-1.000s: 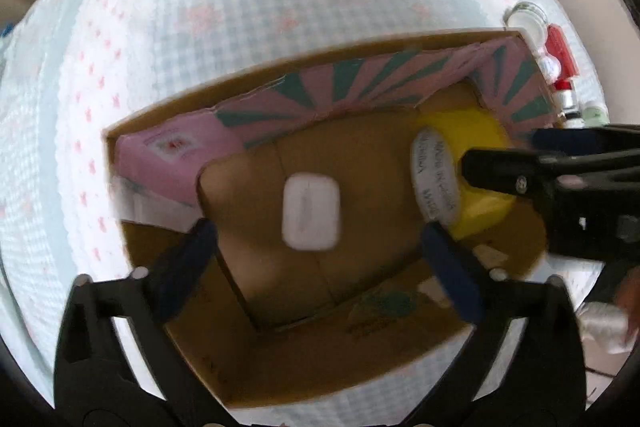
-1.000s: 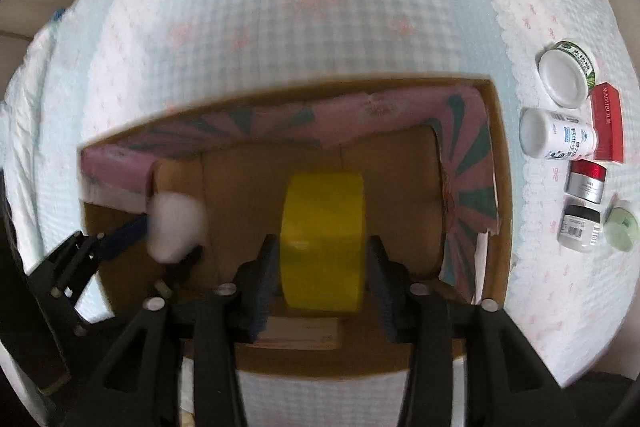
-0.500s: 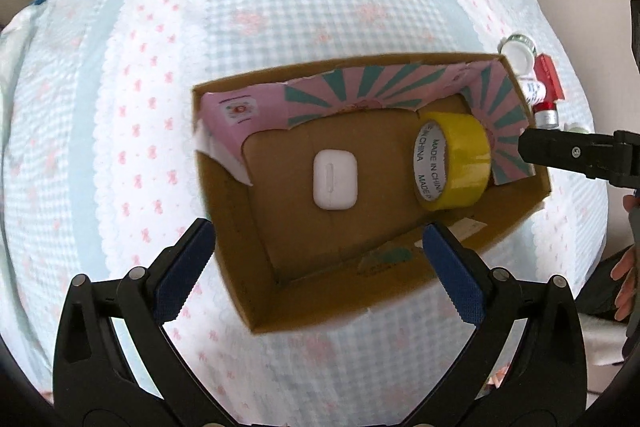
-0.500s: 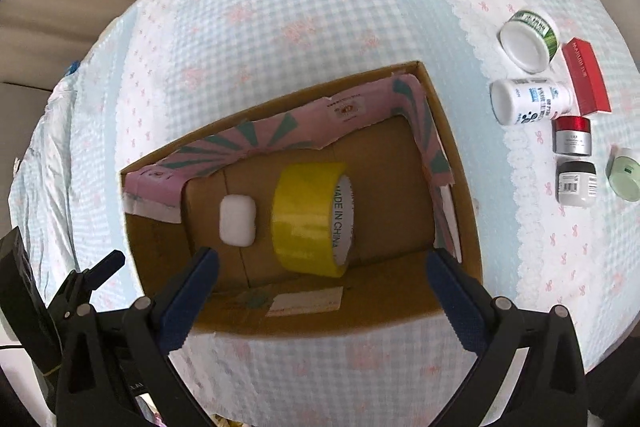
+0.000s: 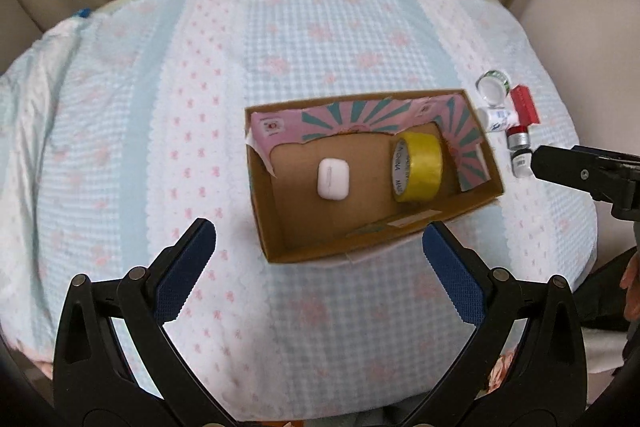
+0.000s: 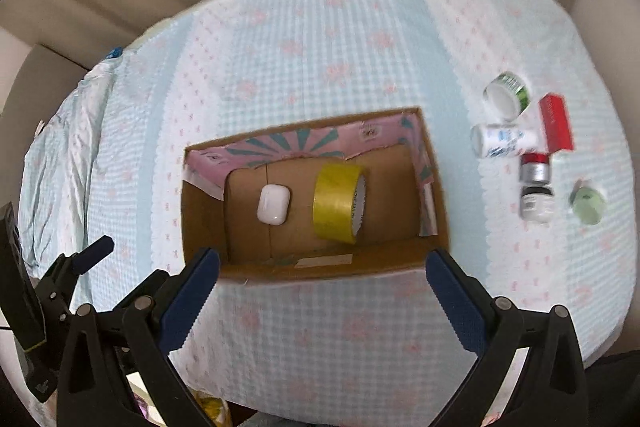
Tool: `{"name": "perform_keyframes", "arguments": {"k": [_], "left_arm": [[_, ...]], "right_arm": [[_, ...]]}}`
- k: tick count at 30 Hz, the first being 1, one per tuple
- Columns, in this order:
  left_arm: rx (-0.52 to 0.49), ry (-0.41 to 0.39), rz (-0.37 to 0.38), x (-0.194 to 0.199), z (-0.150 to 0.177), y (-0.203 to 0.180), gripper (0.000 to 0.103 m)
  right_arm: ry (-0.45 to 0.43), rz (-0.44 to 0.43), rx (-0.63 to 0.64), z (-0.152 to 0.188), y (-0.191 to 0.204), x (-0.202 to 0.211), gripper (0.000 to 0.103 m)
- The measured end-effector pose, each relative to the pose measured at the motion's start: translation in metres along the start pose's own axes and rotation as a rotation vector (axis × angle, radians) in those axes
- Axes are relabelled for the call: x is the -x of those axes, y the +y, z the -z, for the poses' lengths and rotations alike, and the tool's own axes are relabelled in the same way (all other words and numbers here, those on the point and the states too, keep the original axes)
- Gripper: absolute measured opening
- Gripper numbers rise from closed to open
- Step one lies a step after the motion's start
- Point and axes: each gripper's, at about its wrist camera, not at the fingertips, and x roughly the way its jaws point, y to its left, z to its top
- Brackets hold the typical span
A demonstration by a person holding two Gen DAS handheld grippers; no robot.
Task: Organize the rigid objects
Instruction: 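Grasp the white vitamin bottle with the left tool while the right tool grasps the pale green jar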
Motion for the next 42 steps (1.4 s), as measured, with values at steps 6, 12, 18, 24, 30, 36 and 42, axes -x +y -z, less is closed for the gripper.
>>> {"name": "perform_keyframes", "arguments": {"k": [6,12,18,24,30,36,42], "left_arm": [[-0.019,-0.090,-0.018,0.045,-0.003,-0.026,0.103],[-0.088,-0.171,-0.039,0.073,-0.017,-0.087,0.103],[-0.201,-0.195,-0.040,0.076,-0.036,-0.180,0.103],[-0.306,-0.171,-0.013,0.049,-0.051,-0.273,0.103],[-0.374,-0.104,0.016,0.010,-0.067,-0.341,0.103],[-0.482,-0.028,0.025,-0.037,-0.087,-0.374,0.103],[-0.644,0.054,0.043,-0.100,-0.111,-0.395,0.103]], "right_arm": [[-0.029,0.054,0.029,0.020,-0.010,0.050,0.103],[-0.143,0.116,0.008,0.039,-0.054,0.103,0.103],[-0.180,0.133,-0.082,0.051,-0.138,0.138,0.103],[-0.184,0.156,-0.125,0.056,-0.236,0.157,0.103],[-0.163,0.152,-0.188,0.053,-0.321,0.153,0.103],[-0.125,0.108,-0.278,0.050,-0.377,0.136,0.103],[-0.102,0.056,-0.397,0.042,-0.413,0.101,0.103]]}}
